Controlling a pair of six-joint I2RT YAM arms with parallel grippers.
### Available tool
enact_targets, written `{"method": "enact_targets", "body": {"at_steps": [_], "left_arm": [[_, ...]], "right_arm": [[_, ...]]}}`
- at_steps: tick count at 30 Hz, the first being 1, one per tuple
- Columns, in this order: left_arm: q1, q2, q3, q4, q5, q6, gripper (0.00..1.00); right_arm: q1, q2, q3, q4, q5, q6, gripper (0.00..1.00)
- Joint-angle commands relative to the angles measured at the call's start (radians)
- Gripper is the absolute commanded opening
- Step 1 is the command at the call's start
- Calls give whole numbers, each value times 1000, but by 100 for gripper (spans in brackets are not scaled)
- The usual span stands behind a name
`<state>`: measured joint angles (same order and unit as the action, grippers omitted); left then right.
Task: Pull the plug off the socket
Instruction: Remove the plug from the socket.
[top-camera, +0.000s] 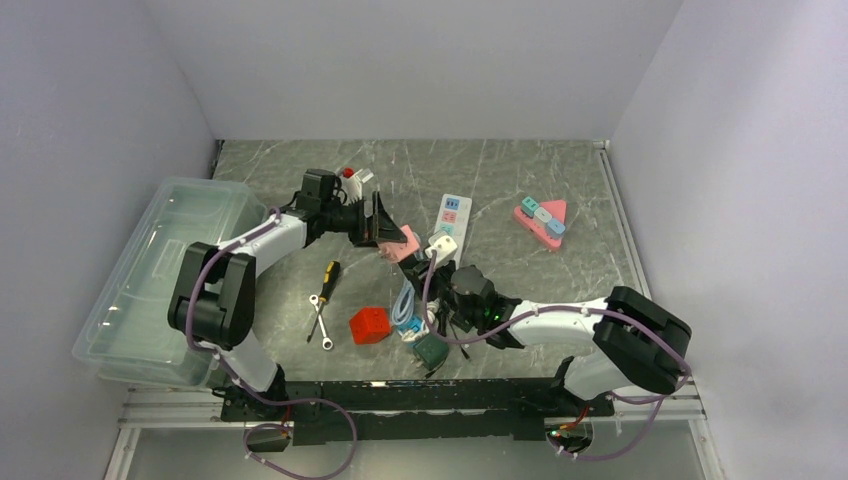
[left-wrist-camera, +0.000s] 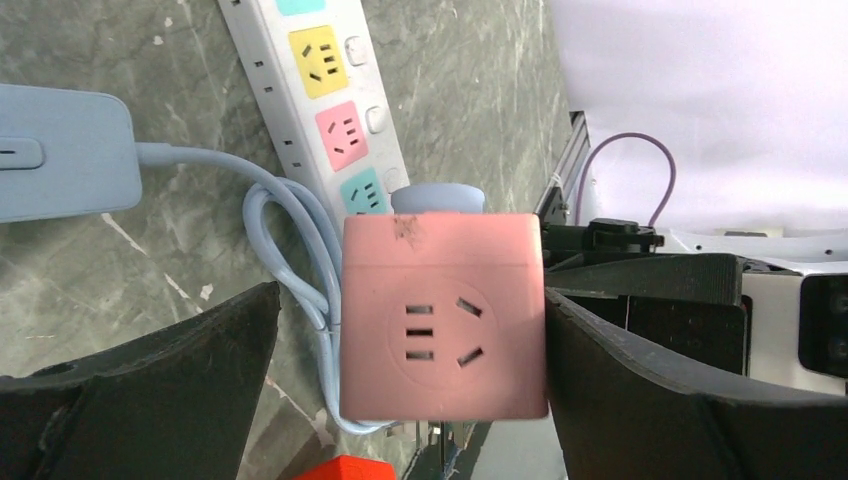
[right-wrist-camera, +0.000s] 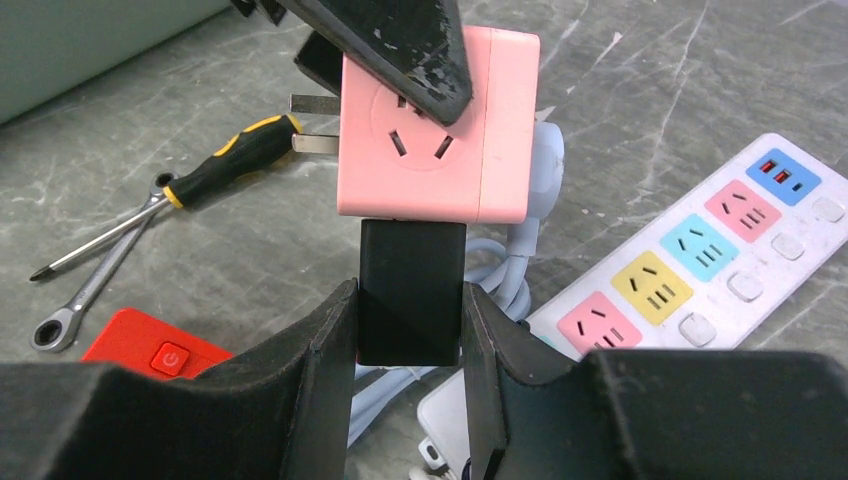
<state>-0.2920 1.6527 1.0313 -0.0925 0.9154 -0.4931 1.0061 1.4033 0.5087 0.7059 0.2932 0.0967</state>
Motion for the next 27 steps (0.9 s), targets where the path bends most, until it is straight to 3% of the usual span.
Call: {"method": "enact_targets", "body": {"at_steps": [1,5,11,17,21,27], "left_arm": [[-3,26,-7,81,83,-70,100],[-4,36,-25,164,125,-124,94],[-4,38,-28,181,152,-142,69],[-4,42,-27,195,171,-148,26],[-4,37,-17,154,158,-102,0],[-6,-4,13,21,90,26,0]], "right_arm": [[17,-35,10,215,16,-42,0],[28,-8,24,219,19,-60,0],[31,39,58,177,100,-81,0],[30,71,78,153,109,-86,0],[19,71,79,142,17,-78,0],[-76,46,59,146,-250,5,0]]}}
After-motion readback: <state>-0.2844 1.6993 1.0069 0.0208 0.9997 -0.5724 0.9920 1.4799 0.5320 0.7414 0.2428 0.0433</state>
